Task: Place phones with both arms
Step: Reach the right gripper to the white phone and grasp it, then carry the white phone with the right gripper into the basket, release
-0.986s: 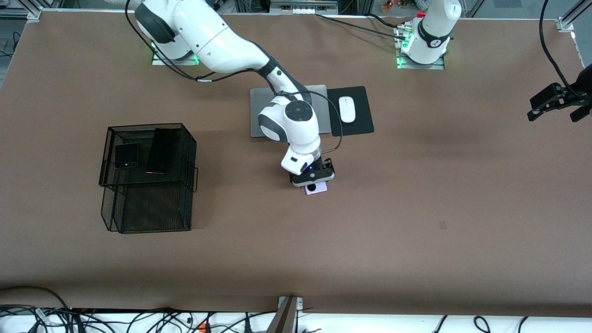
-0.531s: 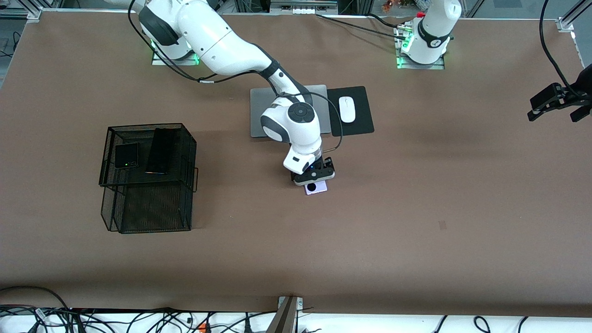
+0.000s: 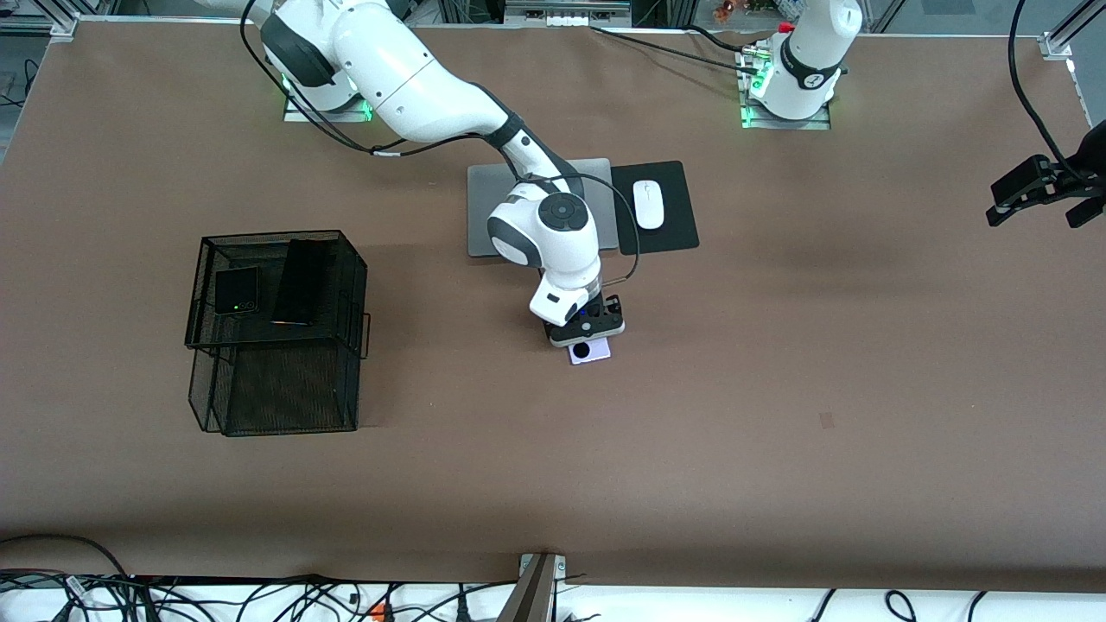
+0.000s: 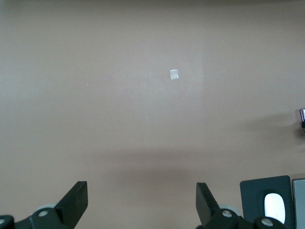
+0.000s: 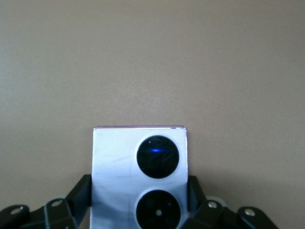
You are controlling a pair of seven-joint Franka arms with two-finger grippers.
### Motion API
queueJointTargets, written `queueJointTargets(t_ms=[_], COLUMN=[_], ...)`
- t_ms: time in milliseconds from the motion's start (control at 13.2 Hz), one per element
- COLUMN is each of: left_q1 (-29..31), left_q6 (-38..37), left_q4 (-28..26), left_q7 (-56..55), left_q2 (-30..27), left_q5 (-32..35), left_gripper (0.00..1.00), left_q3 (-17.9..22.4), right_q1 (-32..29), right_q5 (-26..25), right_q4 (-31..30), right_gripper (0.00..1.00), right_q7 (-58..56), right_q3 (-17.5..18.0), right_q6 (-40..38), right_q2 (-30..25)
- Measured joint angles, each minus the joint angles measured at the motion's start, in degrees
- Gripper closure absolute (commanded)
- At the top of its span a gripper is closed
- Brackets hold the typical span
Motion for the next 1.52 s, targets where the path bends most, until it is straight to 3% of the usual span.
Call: queueJointTargets(t_ms=[228, 531, 834, 1062, 1214, 1366, 1517], left_q1=[0.0, 0.0, 0.0, 0.0, 0.0, 0.0, -0.1], left_q6=[0.0, 0.0, 0.0, -0.1, -0.1, -0.1, -0.2], left_q4=[0.0, 0.0, 0.0, 0.0, 0.0, 0.0, 0.0], left_q7=[0.0, 0.0, 0.0, 0.0, 0.0, 0.0, 0.0], left_q2=[0.0, 0.0, 0.0, 0.0, 0.0, 0.0, 0.0], left_q5=[0.0, 0.0, 0.0, 0.0, 0.0, 0.0, 0.0], left_gripper=[0.00, 0.00, 0.00, 0.00, 0.00, 0.00, 0.00], left_q3=[0.0, 0.0, 0.0, 0.0, 0.0, 0.0, -0.1], right_q1=[0.0, -0.7, -3.5, -7.3, -11.4, -16.4, -20.0], right_q5=[0.0, 0.0, 0.0, 1.4, 3.5, 5.6, 9.8], right_q4=[0.6, 6.7, 9.8, 9.7, 7.7, 1.6, -5.0], right_gripper=[0.93, 0.95, 0.95, 0.95, 0.95, 0.95, 0.95], right_q7=[-0.1, -0.3, -2.6, -9.1, -14.4, -20.4, -29.3], right_q3=[0.0, 2.1, 6.2, 6.7, 6.7, 6.1, 1.5], right_q6=[-2.2, -15.8, -30.7, -41.5, -45.8, -46.0, -45.5], right_q2=[0.0, -1.4, -9.3, -16.7, -20.7, -25.3, -30.4])
